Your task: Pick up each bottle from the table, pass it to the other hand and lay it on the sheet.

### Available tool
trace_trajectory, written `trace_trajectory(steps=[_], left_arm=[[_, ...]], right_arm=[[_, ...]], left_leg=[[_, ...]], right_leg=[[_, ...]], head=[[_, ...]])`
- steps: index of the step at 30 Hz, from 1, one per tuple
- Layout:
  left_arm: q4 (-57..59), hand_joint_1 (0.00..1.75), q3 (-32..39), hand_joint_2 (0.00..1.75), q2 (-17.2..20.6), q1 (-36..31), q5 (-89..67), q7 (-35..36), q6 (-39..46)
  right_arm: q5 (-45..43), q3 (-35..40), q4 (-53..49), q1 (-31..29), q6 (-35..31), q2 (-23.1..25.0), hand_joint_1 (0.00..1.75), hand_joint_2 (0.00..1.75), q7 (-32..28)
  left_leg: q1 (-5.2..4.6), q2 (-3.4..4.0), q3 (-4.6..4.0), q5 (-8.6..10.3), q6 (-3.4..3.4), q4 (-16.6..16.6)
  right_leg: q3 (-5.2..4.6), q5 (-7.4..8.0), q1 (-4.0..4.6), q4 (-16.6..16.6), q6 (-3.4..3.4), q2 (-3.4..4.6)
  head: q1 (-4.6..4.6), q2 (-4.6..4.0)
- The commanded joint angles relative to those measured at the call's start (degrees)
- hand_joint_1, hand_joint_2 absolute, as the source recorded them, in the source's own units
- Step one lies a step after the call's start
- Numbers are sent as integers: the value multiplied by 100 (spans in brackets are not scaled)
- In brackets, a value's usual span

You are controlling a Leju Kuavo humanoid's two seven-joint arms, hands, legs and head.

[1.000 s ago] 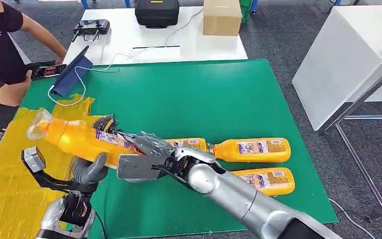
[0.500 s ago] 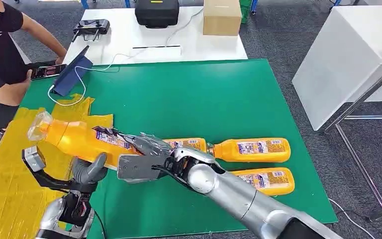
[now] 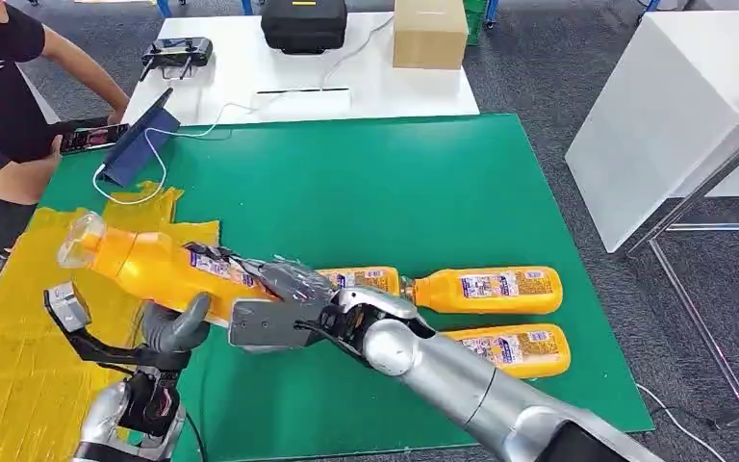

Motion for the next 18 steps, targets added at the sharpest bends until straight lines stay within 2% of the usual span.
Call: trace_trajectory(steps=[1,3,5,7,11,18], left_arm=[[321,175,792,175,55,-1122,-3068,-391,1925],[744,175,1005,175,254,-1435,-4451,-316,2484],[1138,175,1167,175,492,-1638,-6420,-116,3455],[1347,175,1330,175,588,-1663,-7293,-34,3808],[1773,175,1453,175,650,-1694,-7777,42,3871],[2158,175,1248,175,803,-1780,-8411,230,3906]], right_arm=[[651,-1726,-39,-476,-428,-687,0,0,397],[799,-2128,215,-656,-148,-695,0,0,477],[875,-2311,546,-819,49,-666,0,0,556],[894,-2363,741,-857,129,-640,0,0,560],[914,-2399,830,-695,79,-679,0,0,534],[944,-2317,863,-700,157,-705,0,0,549]], left_leg=[[4,-43,-22,3,-2,25],[2,-32,-13,5,0,19],[1,-35,-5,12,2,12],[-2,-11,5,9,2,5],[1,-9,29,7,-1,-8],[3,-10,15,8,2,0]], right_leg=[[-3,-8,4,19,2,-49],[4,-4,2,15,2,-39],[14,0,2,10,2,-43],[15,4,-2,8,1,-19],[36,0,-1,-5,0,-18],[23,-3,2,3,2,-21]], head=[[-2,0],[-2,0],[0,0],[-2,0],[-2,0],[-2,0]])
